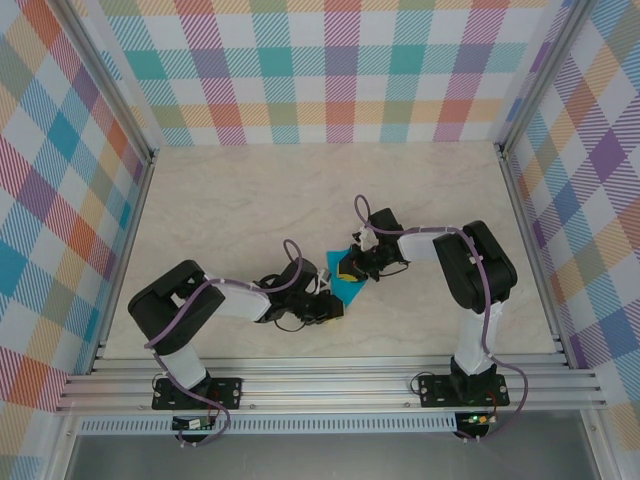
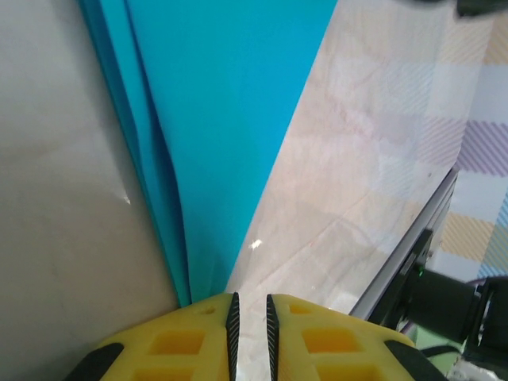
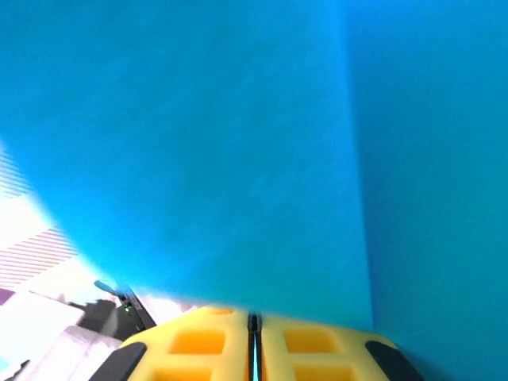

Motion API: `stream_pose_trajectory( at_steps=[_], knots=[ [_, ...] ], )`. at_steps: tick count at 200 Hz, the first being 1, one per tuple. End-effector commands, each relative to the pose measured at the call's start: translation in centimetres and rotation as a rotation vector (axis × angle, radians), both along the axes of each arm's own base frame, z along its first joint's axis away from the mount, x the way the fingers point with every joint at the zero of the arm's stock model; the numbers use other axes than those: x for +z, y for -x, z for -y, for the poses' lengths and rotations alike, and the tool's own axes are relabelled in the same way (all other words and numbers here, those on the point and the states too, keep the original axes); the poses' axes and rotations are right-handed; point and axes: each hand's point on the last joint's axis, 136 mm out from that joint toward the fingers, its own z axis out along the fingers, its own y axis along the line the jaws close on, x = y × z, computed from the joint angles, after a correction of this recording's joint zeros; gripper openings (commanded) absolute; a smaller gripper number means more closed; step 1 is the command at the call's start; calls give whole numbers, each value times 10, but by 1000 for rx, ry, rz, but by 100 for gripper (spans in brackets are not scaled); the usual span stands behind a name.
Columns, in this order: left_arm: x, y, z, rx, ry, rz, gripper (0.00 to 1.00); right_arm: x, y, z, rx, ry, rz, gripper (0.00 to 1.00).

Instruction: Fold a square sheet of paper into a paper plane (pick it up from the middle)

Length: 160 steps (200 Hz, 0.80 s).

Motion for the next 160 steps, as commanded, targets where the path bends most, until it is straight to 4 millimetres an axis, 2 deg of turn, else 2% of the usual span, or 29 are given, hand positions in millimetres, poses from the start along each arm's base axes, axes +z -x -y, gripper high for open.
stream_pose_trajectory(
  at_steps=[1, 38, 55, 66, 85, 105, 135, 160],
  knots=[
    [-18, 32, -10, -88, -83, -91, 19, -59, 32, 30, -15, 199, -131, 11],
    [-20, 34, -15, -94, -122, -91, 19, -59, 32, 30, -17, 200, -131, 11],
    [-8, 29, -14, -75, -84, -45, 19, -59, 33, 30, -14, 199, -131, 11],
    [4, 21, -15, -42, -74, 12, 18, -59, 33, 30, -15, 200, -132, 11],
    [23, 2, -31, 66, -102, 120, 17, -59, 33, 31, -14, 201, -131, 11],
    [35, -19, -38, 141, -112, 141, 16, -59, 33, 31, -16, 203, -129, 11],
    [44, -44, -18, 182, -79, 159, 14, -58, 32, 30, -18, 202, -126, 11],
    [32, -58, -11, 214, -113, 148, 12, -57, 31, 30, -17, 202, -124, 11]
  ],
)
